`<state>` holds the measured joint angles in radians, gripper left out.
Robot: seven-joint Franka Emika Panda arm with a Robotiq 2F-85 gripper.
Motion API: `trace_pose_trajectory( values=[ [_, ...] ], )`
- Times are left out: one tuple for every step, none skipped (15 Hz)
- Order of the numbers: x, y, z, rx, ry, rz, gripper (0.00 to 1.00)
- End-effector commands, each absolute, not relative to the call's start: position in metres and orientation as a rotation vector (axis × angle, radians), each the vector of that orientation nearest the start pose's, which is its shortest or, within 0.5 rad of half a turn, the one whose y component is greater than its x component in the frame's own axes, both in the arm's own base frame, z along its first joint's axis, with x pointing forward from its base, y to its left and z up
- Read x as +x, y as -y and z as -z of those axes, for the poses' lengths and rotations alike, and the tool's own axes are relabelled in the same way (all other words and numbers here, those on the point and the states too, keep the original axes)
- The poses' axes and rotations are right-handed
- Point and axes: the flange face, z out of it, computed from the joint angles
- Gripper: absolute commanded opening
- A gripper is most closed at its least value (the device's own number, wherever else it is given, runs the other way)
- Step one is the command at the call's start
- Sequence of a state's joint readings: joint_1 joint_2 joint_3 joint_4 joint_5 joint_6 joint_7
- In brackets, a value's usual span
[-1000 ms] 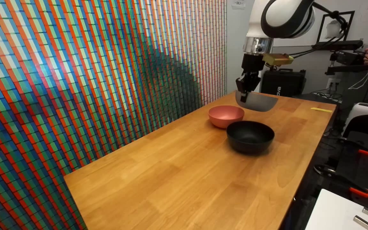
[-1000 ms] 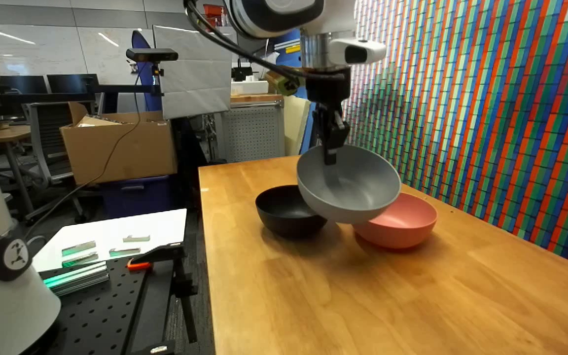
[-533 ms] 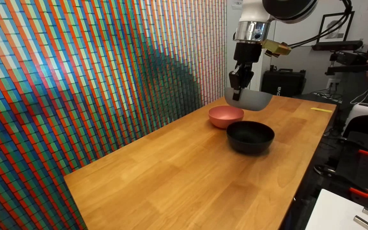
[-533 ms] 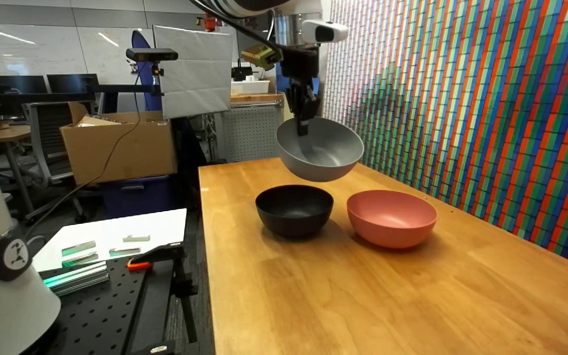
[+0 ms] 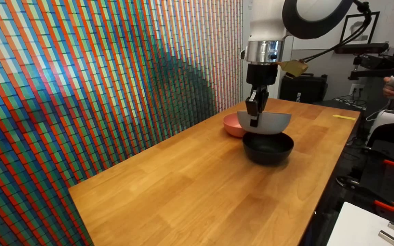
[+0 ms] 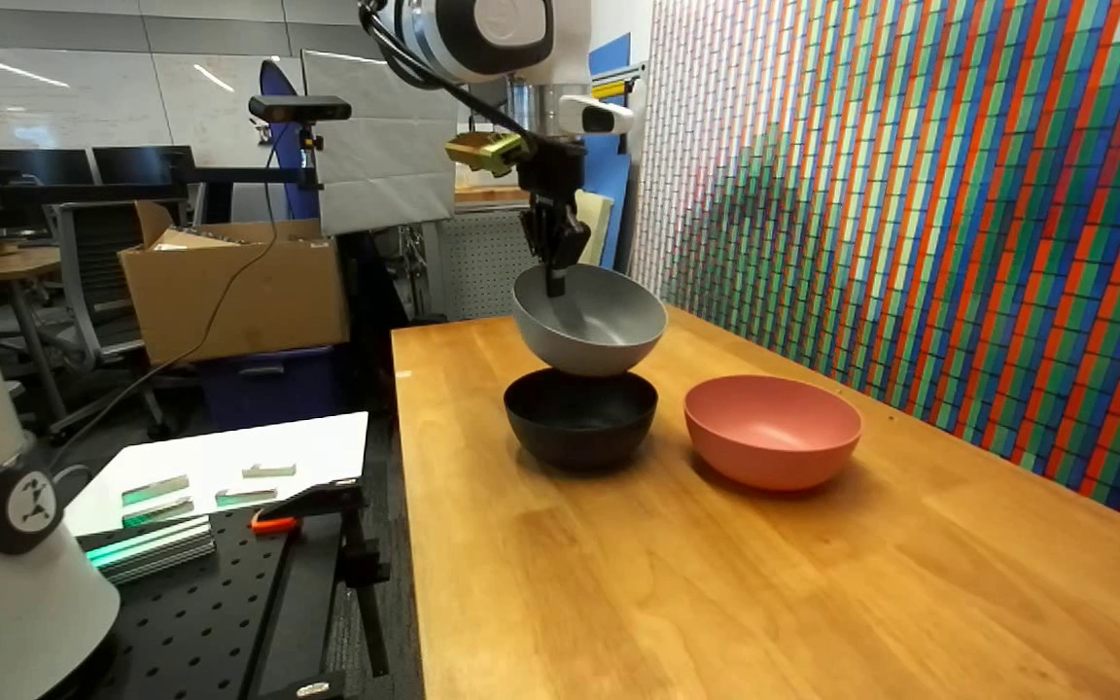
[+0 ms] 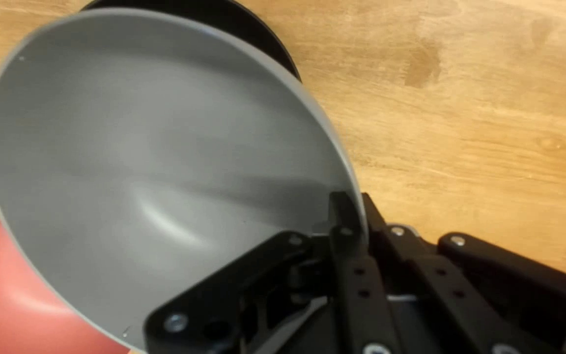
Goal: Get the black, gray and peach-colored bowls from the table and stack them together
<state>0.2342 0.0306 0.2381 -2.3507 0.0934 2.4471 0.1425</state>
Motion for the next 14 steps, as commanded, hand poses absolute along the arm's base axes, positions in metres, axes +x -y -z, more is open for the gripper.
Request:
trace_pose_trajectory(
  values=[
    [0.471,-0.231,-0.305,-3.076,0.399,0.093,0.02],
    [0.472,-0.232,-0.296,-3.087,0.410,0.094,0.02],
    [0.472,-0.234,-0.288,-3.100,0.424,0.097,0.02],
    [0.471,-0.236,-0.280,-3.107,0.438,0.101,0.02],
    [0.471,-0.239,-0.274,-3.113,0.451,0.101,0.02],
    [0.470,-0.242,-0.268,-3.117,0.462,0.098,0.02],
    [0.470,-0.244,-0.265,-3.120,0.468,0.099,0.02],
    [0.469,-0.247,-0.260,-3.122,0.474,0.094,0.02],
    [0.469,-0.248,-0.258,-3.122,0.472,0.088,0.02],
    [0.467,-0.250,-0.256,-3.124,0.476,0.082,0.02],
    [0.466,-0.251,-0.254,-3.122,0.477,0.078,0.02],
    [0.464,-0.252,-0.253,-3.122,0.477,0.067,0.02],
    [0.462,-0.252,-0.253,-3.124,0.476,0.056,0.03],
    [0.460,-0.252,-0.254,-3.130,0.470,0.055,0.02]
  ],
)
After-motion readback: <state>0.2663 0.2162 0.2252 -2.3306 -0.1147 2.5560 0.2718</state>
